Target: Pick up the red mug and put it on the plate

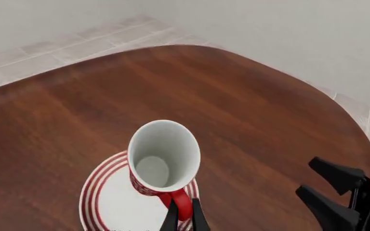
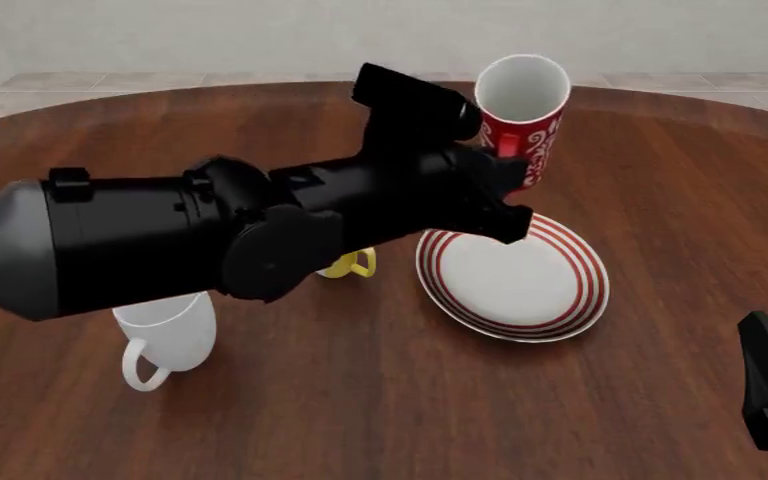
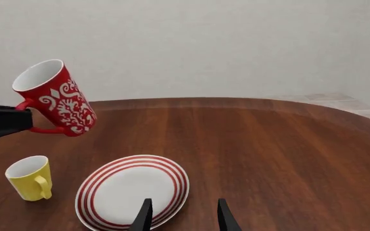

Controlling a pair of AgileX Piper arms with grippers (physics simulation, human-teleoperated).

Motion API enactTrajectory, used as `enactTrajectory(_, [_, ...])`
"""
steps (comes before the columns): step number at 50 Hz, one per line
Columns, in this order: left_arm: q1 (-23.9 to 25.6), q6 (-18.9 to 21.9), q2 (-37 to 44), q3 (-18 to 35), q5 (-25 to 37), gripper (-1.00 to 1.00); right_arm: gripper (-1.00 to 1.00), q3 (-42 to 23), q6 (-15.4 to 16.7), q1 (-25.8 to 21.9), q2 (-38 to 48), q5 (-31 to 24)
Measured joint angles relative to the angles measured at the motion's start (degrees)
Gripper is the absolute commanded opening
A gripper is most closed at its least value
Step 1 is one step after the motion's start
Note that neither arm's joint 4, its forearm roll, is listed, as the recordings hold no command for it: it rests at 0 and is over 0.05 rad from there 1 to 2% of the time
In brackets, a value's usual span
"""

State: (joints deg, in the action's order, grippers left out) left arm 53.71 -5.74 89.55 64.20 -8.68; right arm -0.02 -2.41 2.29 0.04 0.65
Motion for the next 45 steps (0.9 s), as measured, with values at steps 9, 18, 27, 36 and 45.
enactTrajectory(9, [1.22, 0.02, 0.63, -1.49, -1.58, -1.0, 1.0, 0.0, 0.07, -0.03, 0.0, -0.05])
enactTrajectory(18, [1.51, -0.03, 1.34, -2.56, -2.69, -1.0, 1.0, 0.0, 0.14, -0.06, 0.02, -0.07])
enactTrajectory(27, [1.13, -0.55, 2.06, -3.48, -3.64, -1.0, 1.0, 0.0, 0.16, -0.09, 0.02, -0.08])
enactTrajectory(36, [0.8, -0.95, 3.76, -3.78, -4.51, -1.0, 1.0, 0.0, 0.14, -0.05, 0.01, -0.04])
enactTrajectory(45, [0.89, -1.37, 5.45, -3.76, -5.11, -1.0, 1.0, 0.01, -0.04, 0.05, 0.0, -0.02])
